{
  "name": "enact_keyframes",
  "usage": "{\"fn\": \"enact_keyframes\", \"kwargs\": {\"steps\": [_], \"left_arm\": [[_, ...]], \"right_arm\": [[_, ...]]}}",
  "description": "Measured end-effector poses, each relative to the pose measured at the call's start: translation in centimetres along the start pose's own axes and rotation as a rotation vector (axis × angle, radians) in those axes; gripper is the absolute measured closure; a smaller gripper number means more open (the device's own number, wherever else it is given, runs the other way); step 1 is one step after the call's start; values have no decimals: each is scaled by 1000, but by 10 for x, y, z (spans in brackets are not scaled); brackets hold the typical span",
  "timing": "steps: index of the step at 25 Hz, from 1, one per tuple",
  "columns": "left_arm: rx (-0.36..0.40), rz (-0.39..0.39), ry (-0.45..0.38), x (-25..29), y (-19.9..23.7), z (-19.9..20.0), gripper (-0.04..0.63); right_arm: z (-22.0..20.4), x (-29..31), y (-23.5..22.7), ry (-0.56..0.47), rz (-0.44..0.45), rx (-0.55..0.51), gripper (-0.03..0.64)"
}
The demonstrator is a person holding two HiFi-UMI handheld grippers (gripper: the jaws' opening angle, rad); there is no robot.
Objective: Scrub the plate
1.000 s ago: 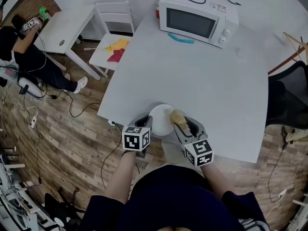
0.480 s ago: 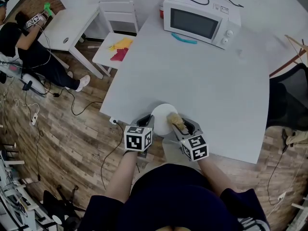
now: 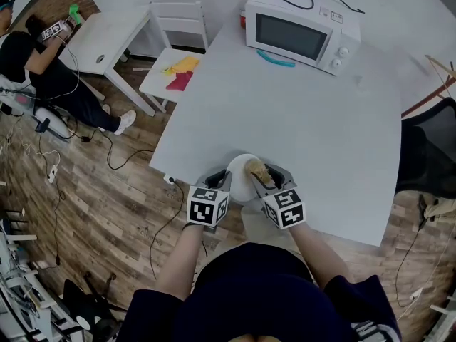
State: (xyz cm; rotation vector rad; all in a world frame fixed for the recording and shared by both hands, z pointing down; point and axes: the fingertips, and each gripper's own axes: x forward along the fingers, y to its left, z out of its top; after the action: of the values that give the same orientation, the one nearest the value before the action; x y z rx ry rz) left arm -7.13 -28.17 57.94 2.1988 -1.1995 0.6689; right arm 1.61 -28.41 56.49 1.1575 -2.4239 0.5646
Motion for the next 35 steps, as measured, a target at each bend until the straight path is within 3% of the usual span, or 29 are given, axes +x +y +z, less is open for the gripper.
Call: {"fn": "enact_keyframes", "kwargs": {"steps": [8,20,27,35], "left_arm": [[-32,28,-9,-2,11,2,551],[-23,77,-12,2,19,5,552],[-11,85,-3,1,21,2,551],[10,83,13,0,22,-4,551]], "right_arm": [[24,11,29,-44,109,-4,433],[-11,-5,74,31,317,-16,434],[-36,-15,63,93,285,-41,434],[-37,-17,13,109,139,-21,434]]}}
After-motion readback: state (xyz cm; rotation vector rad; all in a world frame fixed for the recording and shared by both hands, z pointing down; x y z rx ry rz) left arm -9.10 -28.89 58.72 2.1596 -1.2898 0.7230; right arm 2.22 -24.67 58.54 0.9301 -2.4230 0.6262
